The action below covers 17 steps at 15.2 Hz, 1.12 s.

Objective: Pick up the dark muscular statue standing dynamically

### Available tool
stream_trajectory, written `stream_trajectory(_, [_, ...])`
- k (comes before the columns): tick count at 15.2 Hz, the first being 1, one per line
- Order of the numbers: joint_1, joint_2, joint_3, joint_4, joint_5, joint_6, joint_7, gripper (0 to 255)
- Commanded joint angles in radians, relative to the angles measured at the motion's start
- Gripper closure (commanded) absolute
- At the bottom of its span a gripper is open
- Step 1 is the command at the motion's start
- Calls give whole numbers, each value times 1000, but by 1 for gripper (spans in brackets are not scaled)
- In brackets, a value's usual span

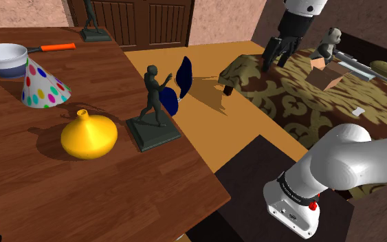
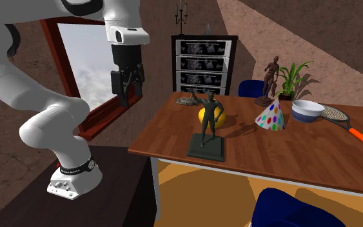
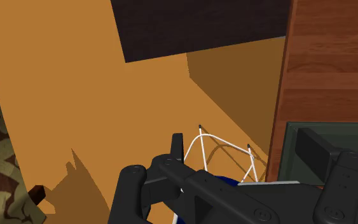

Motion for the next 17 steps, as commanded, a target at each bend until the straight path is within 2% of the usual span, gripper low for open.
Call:
stream_trajectory(1, [0,0,0,0,0,0,0,0])
stream_trajectory(9, [44,223,122,111,68,112,143,0])
stream_trajectory(17, [74,483,229,299,76,184,284,0])
